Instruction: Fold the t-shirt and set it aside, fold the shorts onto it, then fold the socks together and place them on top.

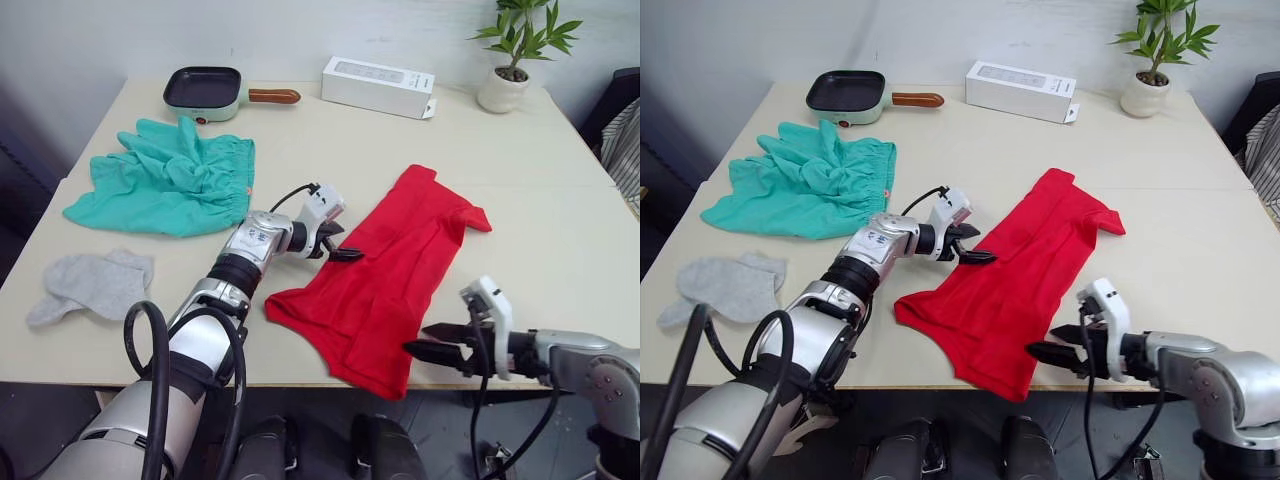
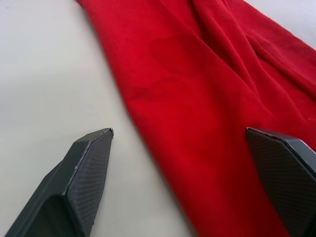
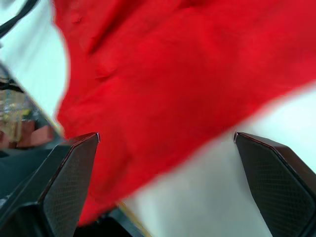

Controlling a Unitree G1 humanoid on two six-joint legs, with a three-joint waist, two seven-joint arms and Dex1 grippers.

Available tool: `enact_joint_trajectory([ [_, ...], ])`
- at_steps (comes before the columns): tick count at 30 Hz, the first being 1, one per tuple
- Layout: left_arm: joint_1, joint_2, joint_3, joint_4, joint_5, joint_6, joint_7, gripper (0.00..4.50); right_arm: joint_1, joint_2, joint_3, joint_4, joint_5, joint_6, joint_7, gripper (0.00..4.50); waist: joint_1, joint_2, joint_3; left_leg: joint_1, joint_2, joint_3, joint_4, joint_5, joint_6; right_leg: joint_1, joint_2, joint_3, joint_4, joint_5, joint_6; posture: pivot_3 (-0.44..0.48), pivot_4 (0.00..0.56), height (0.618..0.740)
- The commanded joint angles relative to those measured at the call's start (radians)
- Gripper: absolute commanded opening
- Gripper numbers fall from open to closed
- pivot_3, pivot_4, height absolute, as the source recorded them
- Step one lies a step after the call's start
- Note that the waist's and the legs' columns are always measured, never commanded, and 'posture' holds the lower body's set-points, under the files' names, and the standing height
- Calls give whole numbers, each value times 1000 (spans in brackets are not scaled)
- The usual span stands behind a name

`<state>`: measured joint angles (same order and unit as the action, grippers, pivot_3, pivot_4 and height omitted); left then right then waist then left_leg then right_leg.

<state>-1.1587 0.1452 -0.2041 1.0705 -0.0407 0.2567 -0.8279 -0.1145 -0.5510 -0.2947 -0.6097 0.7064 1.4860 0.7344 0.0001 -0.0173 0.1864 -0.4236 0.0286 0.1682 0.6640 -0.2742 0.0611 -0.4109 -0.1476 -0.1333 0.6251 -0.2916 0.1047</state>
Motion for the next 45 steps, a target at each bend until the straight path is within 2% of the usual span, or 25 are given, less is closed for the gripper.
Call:
enact_joint_trajectory([
  [1, -23, -26, 8, 50, 24, -46, -18, 4312, 13, 35, 57, -38, 18, 1, -61, 4072, 0, 0, 0, 0, 0, 0, 0, 0, 0, 0, 0, 0, 0, 0, 0, 0, 150, 740],
  [4, -22, -38, 9, 63, 36, -54, -30, 3607, -7, 57, 73, -15, 15, -18, -97, 3244, -1, 0, 0, 0, 0, 0, 0, -1, 1, 0, 0, 0, 0, 0, 0, 0, 150, 740],
  [13, 34, -44, 43, 36, 52, -67, 35, 716, -33, 40, 96, 68, 11, -105, -139, 45, -1, 0, 0, 0, -1, 0, 0, -1, 1, 0, 0, 0, 0, 0, 0, 0, 150, 740],
  [15, 57, -36, 68, 7, 37, -53, 51, 37, -36, 17, 88, 81, 14, -119, -129, 0, -1, 0, 0, 0, -1, 0, 0, -1, 1, 0, 0, 0, 1, 0, 0, 0, 150, 740],
  [18, 110, -24, 108, -73, 10, -29, 70, 11, -50, -26, 80, 116, 12, -148, -114, 0, -2, 0, 0, 0, -1, 0, 1, -1, 1, 0, 0, 0, 1, 0, 0, 0, 150, 740],
  [22, 243, 3, 180, -298, -61, 79, 106, 11, -105, -112, 96, 227, -17, -226, -66, 0, -14, 0, 0, 1, 0, 1, 1, -1, 1, 0, 0, 1, 2, 0, 0, 0, 150, 740],
  [27, 418, 16, 245, -635, -107, 219, 233, 11, -197, -193, 162, 366, -52, -321, 15, 0, -29, 0, 0, 2, 0, 1, 0, 0, 0, 0, 1, 1, 2, 0, 0, 0, 150, 740],
  [31, 517, 13, 280, -813, -130, 282, 321, 11, -292, -204, 243, 497, -110, -418, 75, 0, -27, 0, 0, 2, 0, 1, 1, 0, -1, 1, 1, 1, 3, 0, 0, 0, 150, 740],
  [37, 560, 33, 263, -838, -118, 238, 355, 11, -420, -164, 339, 672, -183, -515, 133, 0, -19, 0, 0, 2, -1, 2, 2, 1, 0, 1, 1, 1, 3, 0, 1, 0, 150, 740],
  [42, 524, 57, 256, -768, -120, 189, 333, 11, -445, -170, 364, 693, -171, -486, 184, 0, -5, 0, 0, 1, -1, 2, 2, 1, 0, 1, 1, 1, 2, 0, 1, 0, 150, 740],
  [45, 520, 100, 236, -772, -121, 195, 283, 672, -443, -162, 326, 686, -156, -463, 167, 0, -4, 0, 0, 1, 0, 2, 2, 1, 0, 1, 1, 1, 2, 0, 1, 0, 150, 740],
])
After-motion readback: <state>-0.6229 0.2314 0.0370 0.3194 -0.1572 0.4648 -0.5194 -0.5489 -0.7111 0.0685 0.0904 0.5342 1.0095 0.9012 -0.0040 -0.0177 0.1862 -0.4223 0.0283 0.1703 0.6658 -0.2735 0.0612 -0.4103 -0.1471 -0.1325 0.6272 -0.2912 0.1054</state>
